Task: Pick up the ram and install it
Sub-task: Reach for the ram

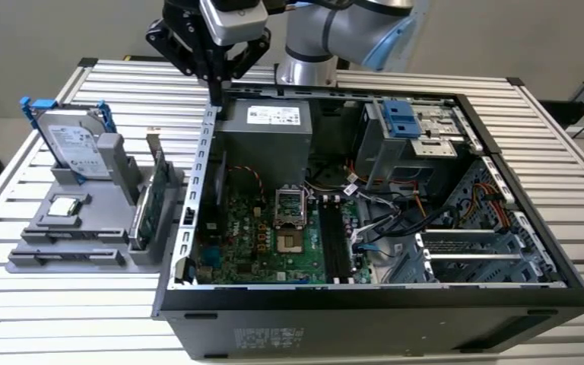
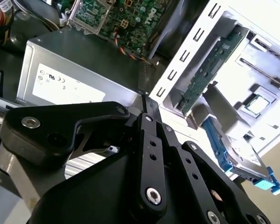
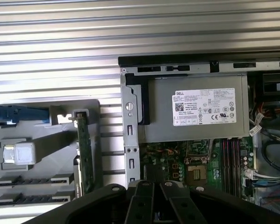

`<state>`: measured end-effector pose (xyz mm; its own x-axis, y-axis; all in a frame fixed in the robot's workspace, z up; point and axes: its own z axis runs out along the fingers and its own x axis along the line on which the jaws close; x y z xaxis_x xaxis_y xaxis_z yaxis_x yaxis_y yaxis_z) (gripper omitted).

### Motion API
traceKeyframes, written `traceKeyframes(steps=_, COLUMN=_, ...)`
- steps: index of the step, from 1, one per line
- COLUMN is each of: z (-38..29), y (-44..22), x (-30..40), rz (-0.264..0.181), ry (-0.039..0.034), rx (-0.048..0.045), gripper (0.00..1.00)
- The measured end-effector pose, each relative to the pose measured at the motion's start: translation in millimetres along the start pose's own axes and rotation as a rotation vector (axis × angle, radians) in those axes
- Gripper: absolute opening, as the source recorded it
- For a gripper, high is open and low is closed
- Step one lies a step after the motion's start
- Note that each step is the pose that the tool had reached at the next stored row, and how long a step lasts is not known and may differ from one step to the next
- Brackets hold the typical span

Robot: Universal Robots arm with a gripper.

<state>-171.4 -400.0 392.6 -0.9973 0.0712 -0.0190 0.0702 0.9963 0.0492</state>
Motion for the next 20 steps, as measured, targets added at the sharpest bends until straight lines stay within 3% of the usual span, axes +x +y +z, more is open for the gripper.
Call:
traceKeyframes(steps=16, z=-0.3, y=-1.5, x=10.1, rz=0.000, ry=0.0000, rx=0.0000, gripper=0.00)
traceKeyframes(steps=20, z=-0.4, y=-2.2, x=16.1, rz=0.000, ry=0.0000, rx=0.0000, gripper=0.00)
